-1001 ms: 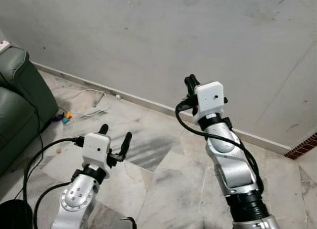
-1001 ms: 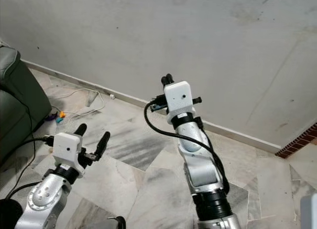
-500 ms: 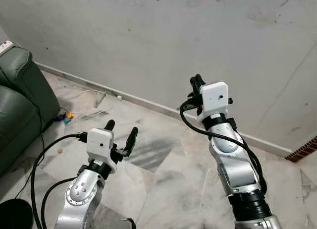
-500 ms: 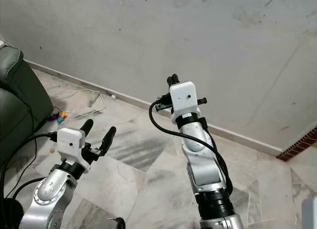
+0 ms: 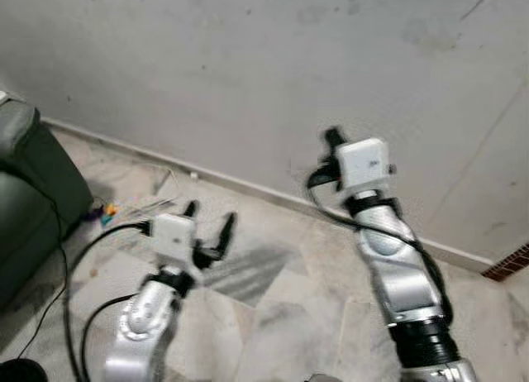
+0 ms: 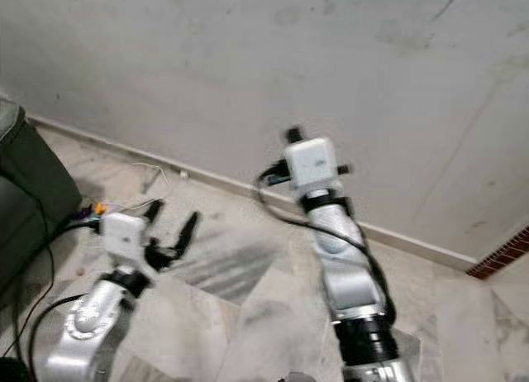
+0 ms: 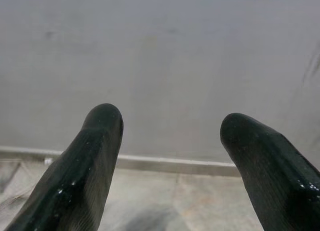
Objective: Hang keys on a hook
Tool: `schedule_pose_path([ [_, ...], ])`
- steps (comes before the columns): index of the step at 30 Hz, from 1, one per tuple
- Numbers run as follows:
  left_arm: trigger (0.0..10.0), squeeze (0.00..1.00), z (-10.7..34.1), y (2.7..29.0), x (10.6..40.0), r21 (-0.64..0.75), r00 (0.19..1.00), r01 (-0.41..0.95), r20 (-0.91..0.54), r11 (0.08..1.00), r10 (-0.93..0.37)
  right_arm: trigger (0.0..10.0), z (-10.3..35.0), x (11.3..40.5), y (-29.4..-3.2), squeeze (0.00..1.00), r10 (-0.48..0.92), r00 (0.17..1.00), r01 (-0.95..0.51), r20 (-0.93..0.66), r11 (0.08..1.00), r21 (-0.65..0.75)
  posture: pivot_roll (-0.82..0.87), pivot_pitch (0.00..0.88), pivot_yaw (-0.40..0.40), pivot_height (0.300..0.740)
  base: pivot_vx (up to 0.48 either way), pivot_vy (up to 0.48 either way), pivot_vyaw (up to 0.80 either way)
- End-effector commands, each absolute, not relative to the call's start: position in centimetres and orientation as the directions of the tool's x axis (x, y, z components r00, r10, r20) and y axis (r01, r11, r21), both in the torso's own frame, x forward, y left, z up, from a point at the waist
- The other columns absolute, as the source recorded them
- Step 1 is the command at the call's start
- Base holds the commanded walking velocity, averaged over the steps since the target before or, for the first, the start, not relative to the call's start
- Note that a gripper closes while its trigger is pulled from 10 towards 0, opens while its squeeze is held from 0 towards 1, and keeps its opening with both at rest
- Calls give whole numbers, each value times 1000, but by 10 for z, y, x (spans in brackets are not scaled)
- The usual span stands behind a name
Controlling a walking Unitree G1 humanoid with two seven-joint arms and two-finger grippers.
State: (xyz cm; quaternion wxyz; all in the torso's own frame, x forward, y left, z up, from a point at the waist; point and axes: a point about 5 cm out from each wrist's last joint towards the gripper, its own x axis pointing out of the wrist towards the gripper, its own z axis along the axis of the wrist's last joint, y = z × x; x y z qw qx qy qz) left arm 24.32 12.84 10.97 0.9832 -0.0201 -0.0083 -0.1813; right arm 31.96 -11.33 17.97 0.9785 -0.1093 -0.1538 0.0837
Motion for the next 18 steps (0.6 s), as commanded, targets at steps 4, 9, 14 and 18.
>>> schedule_pose_path([
  [4,10000,0,110,138,244,-20,941,339,18,941,-339,10000,184,318,-100,0,235,924,-168,300,958,-234,30,141,9,740,364,259,0],
  [9,10000,0,109,137,244,-23,940,341,17,940,-341,10000,184,318,-101,0,237,924,-169,299,957,-235,29,141,8,740,354,281,0],
  [14,10000,0,109,136,244,-28,941,339,14,940,-339,10000,183,318,-100,0,240,924,-173,297,956,-235,30,142,5,740,309,359,0],
  [18,10000,0,108,136,243,-33,941,338,12,941,-338,10000,182,318,-100,0,241,925,-174,294,956,-237,30,144,3,740,263,400,0],
])
